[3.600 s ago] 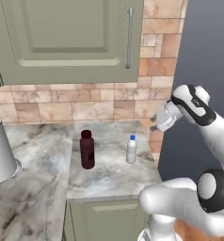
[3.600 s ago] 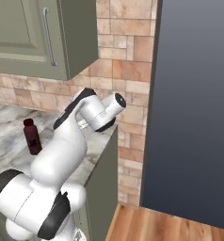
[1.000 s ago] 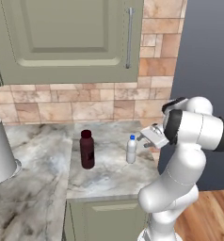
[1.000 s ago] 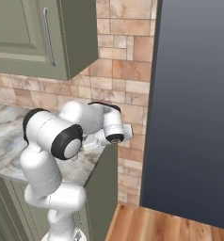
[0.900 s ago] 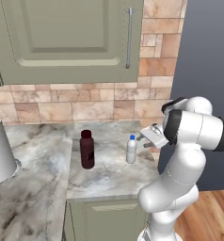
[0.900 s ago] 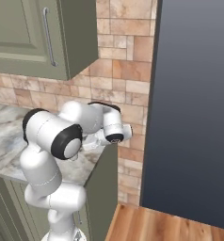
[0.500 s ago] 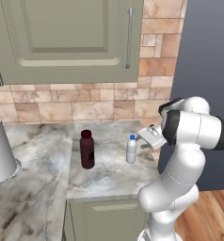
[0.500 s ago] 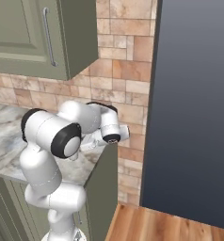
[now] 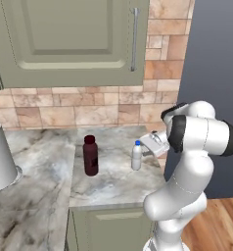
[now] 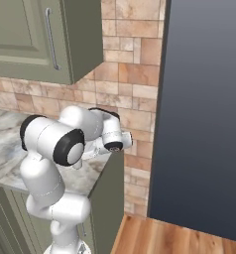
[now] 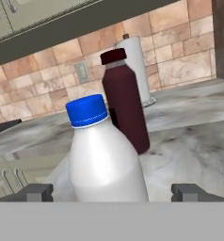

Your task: Place the drinks on the dining counter in a tight cluster.

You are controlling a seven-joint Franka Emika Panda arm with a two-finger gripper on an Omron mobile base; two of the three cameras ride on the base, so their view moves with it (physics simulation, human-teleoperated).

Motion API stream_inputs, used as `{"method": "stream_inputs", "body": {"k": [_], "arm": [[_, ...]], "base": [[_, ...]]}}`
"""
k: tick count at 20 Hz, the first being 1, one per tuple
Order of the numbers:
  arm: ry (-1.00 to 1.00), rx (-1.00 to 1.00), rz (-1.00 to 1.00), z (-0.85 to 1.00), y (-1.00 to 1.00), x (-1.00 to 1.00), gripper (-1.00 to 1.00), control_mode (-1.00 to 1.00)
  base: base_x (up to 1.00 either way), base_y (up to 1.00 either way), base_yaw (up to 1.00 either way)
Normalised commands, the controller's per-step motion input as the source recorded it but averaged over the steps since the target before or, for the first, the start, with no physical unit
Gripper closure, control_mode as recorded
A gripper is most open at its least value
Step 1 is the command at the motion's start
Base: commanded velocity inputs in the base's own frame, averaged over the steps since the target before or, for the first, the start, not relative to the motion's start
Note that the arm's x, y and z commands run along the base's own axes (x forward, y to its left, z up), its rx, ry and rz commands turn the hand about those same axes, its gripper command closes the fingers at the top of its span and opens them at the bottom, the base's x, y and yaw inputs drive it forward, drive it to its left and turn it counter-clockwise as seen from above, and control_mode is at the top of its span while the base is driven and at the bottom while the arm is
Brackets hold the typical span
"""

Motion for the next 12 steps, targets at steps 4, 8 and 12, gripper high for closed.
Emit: {"method": "stream_inputs", "body": {"k": [4,8,12], "arm": [[0.0,0.0,0.0,0.0,0.13,0.0,-1.0,-1.0],[0.0,0.0,0.0,0.0,0.19,0.0,-1.0,-1.0],[0.0,0.0,0.0,0.0,0.11,0.0,-1.0,-1.0]], "base": [[0.0,0.0,0.0],[0.0,0.0,0.0],[0.0,0.0,0.0]]}}
